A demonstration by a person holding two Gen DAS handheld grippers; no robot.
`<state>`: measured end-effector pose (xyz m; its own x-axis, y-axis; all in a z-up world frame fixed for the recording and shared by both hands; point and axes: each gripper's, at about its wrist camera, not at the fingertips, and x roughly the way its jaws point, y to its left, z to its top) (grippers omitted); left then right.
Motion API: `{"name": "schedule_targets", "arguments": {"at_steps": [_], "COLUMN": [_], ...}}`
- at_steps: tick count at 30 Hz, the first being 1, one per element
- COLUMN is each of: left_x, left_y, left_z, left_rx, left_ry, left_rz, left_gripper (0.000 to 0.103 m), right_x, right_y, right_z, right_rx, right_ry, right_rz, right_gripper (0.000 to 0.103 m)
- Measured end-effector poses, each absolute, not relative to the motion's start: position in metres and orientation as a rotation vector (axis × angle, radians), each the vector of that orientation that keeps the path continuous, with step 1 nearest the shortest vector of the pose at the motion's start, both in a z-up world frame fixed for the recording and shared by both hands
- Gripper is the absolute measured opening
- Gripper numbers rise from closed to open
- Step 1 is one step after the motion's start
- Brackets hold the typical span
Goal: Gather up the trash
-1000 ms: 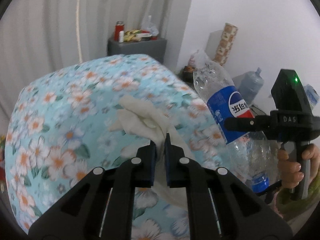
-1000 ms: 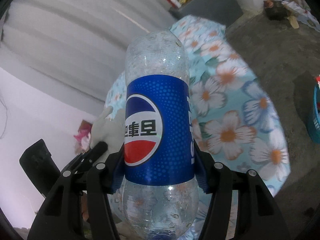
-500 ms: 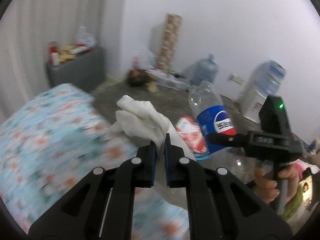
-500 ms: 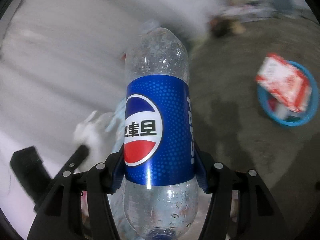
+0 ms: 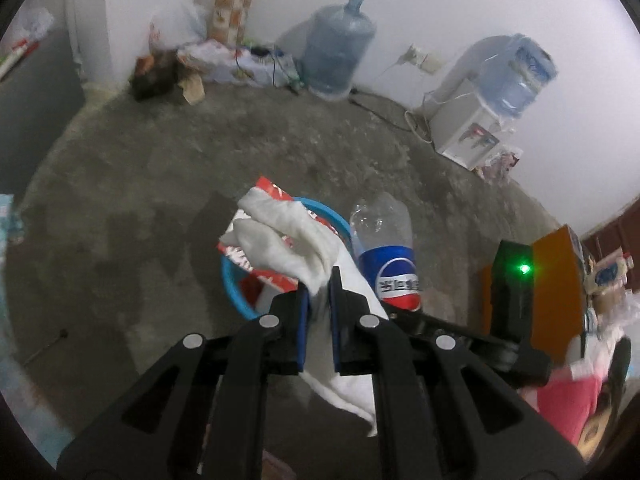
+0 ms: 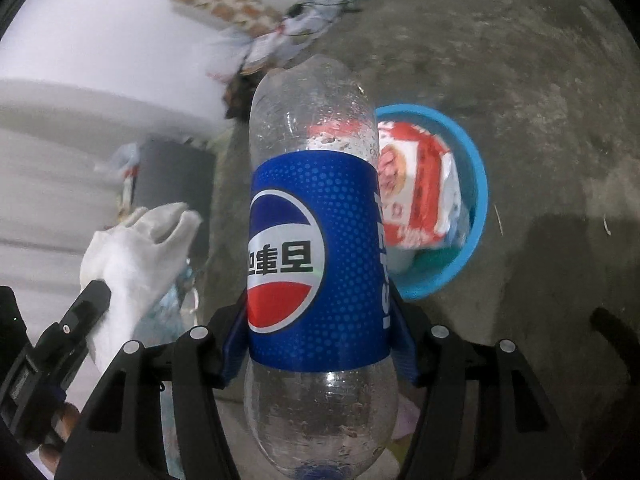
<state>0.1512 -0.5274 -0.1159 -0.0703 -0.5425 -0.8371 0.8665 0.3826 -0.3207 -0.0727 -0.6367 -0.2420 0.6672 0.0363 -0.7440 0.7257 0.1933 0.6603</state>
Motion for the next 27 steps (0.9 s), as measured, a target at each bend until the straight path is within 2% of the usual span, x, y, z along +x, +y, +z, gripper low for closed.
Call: {"name": "schedule_targets", "arguments": {"at_steps": [1,2,3,6,9,12,15,20,23,25,27], "left_x": [0.153,0.156,0.161,0.175,0.184,0.187,0.184,0.166,0.152,0.142,0.131], "left_y": [-0.539,-0.55,-0.558,-0.552,-0.537,-0.517,-0.485,-0.426,-0.367,-0.324,-0.279], "left_z": [-0.126,-0.138,-0.152,-0.168,-0.164,-0.145,-0.105,-0.039,0.0,0.022,0.038], "left_rx": [0.364,0.368,0.368,0.357,0.331,0.337,0.288,0.224,0.168,0.131,0.091], "left_ry": [1.16,1.194,1.217,1.228,1.234,1.174,1.108,0.971,0.909,0.872,0.844], "left_rz": [-1.199,-1.183,-1.149,-1.088,-1.095,-1.082,-1.099,-1.115,-1.098,-1.074,-1.032], "left_gripper": [0.033,0.062,0.066,0.066,0.066,0.066,0.068,0.075,0.083,0.083,0.084], "right_x": [-0.062,-0.055,-0.049,-0.052,-0.062,-0.069,-0.073,-0.069,-0.06,-0.048,-0.04], "right_y": [-0.642,-0.653,-0.651,-0.659,-0.655,-0.647,-0.641,-0.617,-0.593,-0.562,-0.533], "right_z": [-0.252,-0.271,-0.28,-0.316,-0.32,-0.309,-0.297,-0.24,-0.197,-0.161,-0.131], "right_rx": [1.309,1.323,1.329,1.368,1.411,1.381,1.36,1.213,1.097,0.967,0.862], "right_ry": [0.738,0.766,0.781,0.801,0.722,0.695,0.667,0.643,0.647,0.658,0.664], "right_rz": [-0.554,-0.568,-0.584,-0.666,-0.662,-0.685,-0.695,-0.654,-0.609,-0.538,-0.489], "right_gripper": [0.06,0.069,0.072,0.072,0.072,0.072,0.072,0.072,0.072,0.072,0.077]}}
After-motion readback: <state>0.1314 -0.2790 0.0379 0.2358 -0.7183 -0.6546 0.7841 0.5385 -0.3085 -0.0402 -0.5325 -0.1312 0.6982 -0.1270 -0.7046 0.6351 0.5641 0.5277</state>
